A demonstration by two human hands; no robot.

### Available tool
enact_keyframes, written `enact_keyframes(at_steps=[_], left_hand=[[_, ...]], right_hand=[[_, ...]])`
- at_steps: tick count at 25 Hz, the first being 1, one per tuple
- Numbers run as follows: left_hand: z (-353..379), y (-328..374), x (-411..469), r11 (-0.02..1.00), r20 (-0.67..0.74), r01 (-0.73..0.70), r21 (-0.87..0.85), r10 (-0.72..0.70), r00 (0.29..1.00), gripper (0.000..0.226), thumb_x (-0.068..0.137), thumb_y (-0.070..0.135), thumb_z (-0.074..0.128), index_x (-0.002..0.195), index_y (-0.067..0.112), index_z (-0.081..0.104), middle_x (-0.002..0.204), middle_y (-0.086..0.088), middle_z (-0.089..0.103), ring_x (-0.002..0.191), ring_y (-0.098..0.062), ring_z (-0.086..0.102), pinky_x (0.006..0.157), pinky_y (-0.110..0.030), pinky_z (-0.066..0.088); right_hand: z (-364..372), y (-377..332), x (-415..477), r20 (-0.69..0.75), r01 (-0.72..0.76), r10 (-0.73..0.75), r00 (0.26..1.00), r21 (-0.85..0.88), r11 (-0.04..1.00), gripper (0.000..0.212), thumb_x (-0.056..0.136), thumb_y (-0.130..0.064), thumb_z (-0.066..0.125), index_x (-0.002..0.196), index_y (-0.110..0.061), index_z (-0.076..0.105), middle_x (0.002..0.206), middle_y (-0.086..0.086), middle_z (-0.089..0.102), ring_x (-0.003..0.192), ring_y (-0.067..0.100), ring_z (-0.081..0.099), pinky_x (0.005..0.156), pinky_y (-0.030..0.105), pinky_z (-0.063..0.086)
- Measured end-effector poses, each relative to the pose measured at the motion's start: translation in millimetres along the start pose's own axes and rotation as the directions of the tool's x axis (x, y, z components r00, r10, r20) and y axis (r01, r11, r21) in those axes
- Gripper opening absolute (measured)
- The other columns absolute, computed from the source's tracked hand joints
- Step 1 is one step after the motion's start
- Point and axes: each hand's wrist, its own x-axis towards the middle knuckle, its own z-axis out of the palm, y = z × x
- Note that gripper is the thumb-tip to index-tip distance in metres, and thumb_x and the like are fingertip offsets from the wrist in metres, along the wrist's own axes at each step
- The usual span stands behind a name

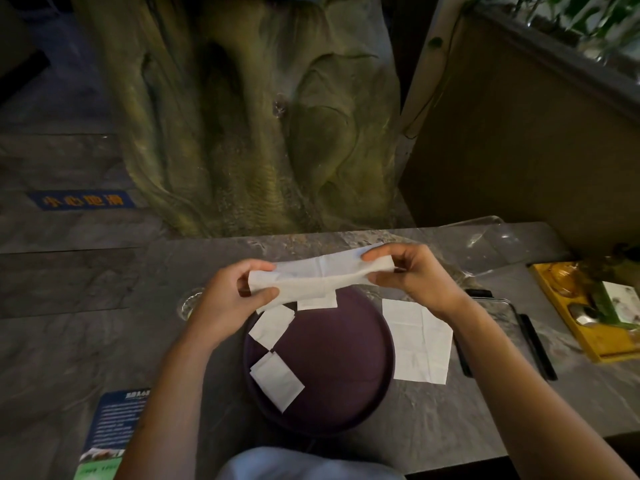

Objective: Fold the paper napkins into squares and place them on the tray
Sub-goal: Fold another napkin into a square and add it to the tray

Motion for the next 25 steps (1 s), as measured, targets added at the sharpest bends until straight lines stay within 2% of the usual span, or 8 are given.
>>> enact_keyframes(at_steps=[5, 8, 10, 13, 16, 19, 22, 25], left_hand=[[0.5, 2.0, 1.9, 0.997, -0.025, -0.058, 0.054, 0.059, 0.998, 0.020, 0.084, 0.018, 0.072, 0.087, 0.037, 0.068, 0.084, 0.005, 0.074, 0.078, -0.002, 0.067, 0.072, -0.017, 0.051], [1.0, 1.3, 2.3, 0.995, -0.052, -0.084, 0.058, 0.088, 0.995, 0.016, 0.088, 0.022, 0.067, 0.080, 0.036, 0.066, 0.082, 0.001, 0.072, 0.072, -0.003, 0.064, 0.070, -0.022, 0.048], [1.5, -0.9, 4.0, 0.995, -0.072, -0.091, 0.035, 0.094, 0.993, 0.013, 0.090, 0.023, 0.065, 0.081, 0.033, 0.067, 0.086, 0.000, 0.071, 0.074, -0.001, 0.064, 0.069, -0.019, 0.048], [2.4, -1.8, 5.1, 0.996, -0.049, -0.085, -0.030, 0.083, 0.995, 0.009, 0.093, 0.023, 0.061, 0.089, 0.021, 0.068, 0.086, 0.002, 0.074, 0.079, -0.001, 0.068, 0.070, -0.017, 0.050], [3.2, -2.0, 4.3, 0.993, -0.051, -0.086, -0.086, 0.082, 0.995, 0.010, 0.094, 0.020, 0.058, 0.092, 0.020, 0.068, 0.086, 0.008, 0.076, 0.080, -0.002, 0.070, 0.071, -0.018, 0.052], [2.7, -2.7, 4.0, 0.982, -0.055, -0.066, -0.177, 0.057, 0.997, 0.014, 0.095, 0.015, 0.057, 0.097, 0.024, 0.068, 0.086, 0.009, 0.077, 0.079, -0.003, 0.070, 0.069, -0.015, 0.052], [2.0, -5.7, 4.3, 0.962, -0.022, -0.015, -0.272, 0.009, 1.000, 0.021, 0.095, 0.008, 0.055, 0.099, 0.026, 0.067, 0.085, 0.008, 0.077, 0.077, -0.004, 0.069, 0.065, -0.015, 0.052], [4.3, -6.5, 3.1, 0.962, 0.081, 0.084, -0.261, -0.065, 0.995, 0.020, 0.092, 0.010, 0.060, 0.105, 0.025, 0.064, 0.094, 0.004, 0.076, 0.086, -0.007, 0.069, 0.067, -0.013, 0.053]], right_hand=[[-3.4, 5.7, 2.1, -0.057, 0.063, -0.065, 0.996, -0.039, 0.997, 0.012, 0.084, -0.006, 0.071, 0.096, -0.004, 0.072, 0.095, 0.022, 0.069, 0.088, 0.041, 0.063, 0.078, 0.048, 0.053], [-3.0, 4.4, 2.6, -0.092, 0.071, -0.076, 0.993, -0.056, 0.996, 0.006, 0.086, -0.010, 0.070, 0.091, -0.006, 0.072, 0.092, 0.013, 0.068, 0.080, 0.023, 0.065, 0.070, 0.034, 0.051], [-2.4, 5.7, 3.4, -0.111, 0.050, -0.057, 0.992, -0.069, 0.996, 0.005, 0.086, -0.013, 0.070, 0.090, -0.010, 0.072, 0.106, 0.006, 0.064, 0.096, 0.009, 0.063, 0.079, 0.025, 0.051], [-3.0, 6.6, 5.1, -0.101, 0.025, -0.033, 0.994, -0.081, 0.996, 0.007, 0.088, -0.017, 0.069, 0.090, -0.011, 0.071, 0.126, 0.002, 0.057, 0.119, 0.006, 0.054, 0.090, 0.027, 0.050], [-1.4, 1.0, 3.2, -0.084, 0.062, -0.063, 0.994, -0.018, 0.998, 0.008, 0.090, -0.013, 0.065, 0.092, -0.006, 0.068, 0.099, 0.017, 0.067, 0.085, 0.017, 0.066, 0.071, 0.031, 0.053], [0.6, -0.8, 0.8, -0.102, 0.018, -0.009, 0.995, 0.090, 0.996, 0.013, 0.091, -0.010, 0.063, 0.101, -0.003, 0.065, 0.088, 0.030, 0.065, 0.073, 0.028, 0.063, 0.062, 0.035, 0.052], [3.4, -1.0, -0.8, -0.074, -0.058, 0.079, 0.994, 0.250, 0.967, 0.014, 0.092, -0.004, 0.060, 0.106, -0.005, 0.063, 0.078, 0.017, 0.066, 0.069, 0.025, 0.063, 0.056, 0.027, 0.053], [1.4, -5.2, 0.3, -0.050, -0.059, 0.074, 0.996, 0.265, 0.963, 0.017, 0.095, -0.002, 0.055, 0.109, -0.006, 0.063, 0.087, 0.008, 0.066, 0.078, 0.020, 0.063, 0.059, 0.021, 0.053]])
